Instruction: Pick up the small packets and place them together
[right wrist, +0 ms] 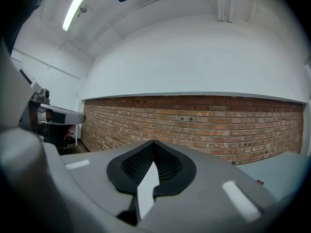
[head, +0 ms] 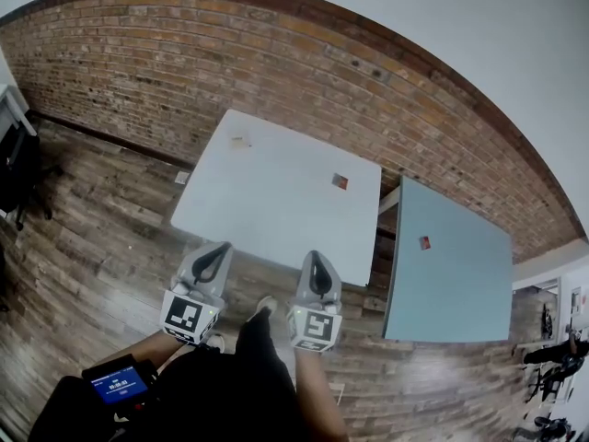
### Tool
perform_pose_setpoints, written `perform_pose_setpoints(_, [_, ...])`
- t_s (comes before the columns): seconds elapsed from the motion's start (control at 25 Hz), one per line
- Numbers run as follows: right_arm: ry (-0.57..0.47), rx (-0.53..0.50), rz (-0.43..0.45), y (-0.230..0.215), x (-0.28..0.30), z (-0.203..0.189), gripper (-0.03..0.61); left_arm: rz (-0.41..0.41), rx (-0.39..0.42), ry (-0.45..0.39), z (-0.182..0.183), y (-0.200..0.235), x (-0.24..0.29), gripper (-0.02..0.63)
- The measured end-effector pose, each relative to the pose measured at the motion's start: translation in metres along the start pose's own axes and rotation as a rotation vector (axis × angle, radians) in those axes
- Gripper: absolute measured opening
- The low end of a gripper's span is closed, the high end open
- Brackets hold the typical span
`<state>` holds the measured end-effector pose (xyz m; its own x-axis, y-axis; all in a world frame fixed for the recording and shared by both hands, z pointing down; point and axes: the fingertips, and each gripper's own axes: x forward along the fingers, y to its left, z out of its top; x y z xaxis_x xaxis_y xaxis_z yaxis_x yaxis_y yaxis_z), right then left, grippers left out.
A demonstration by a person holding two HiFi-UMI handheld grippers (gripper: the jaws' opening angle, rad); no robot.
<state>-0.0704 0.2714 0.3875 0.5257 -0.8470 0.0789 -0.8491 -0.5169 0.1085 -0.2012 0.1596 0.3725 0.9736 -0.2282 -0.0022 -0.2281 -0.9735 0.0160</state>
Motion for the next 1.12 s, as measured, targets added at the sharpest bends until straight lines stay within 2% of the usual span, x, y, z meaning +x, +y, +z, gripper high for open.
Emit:
perform_pose_setpoints(0.2, [0.024,-0.002,-0.002,-0.038,0.027,-0.007,0.002,-0.022,-0.034,0.026,-0.010,-0.012,0.054,0.000])
perform_pose_setpoints(0.36, [0.044,-0.007,-0.002,-0.077,0.055,-0.012,0.002,-0.034,-0.030,0.036,-0.008,-0.022,0.106,0.000])
perform_pose_setpoints(0.68, [0.020,0.021,0.036,-0.138,0.105,-0.009,0.002,-0.021,-0.016,0.048,-0.006,-0.038,0.184,0.000])
perform_pose_setpoints(1.12, [0.065,0.018,0.105,-0.192,0.154,-0.034,0.002,0.058,-0.001,0.055,0.000,-0.042,0.247,0.000])
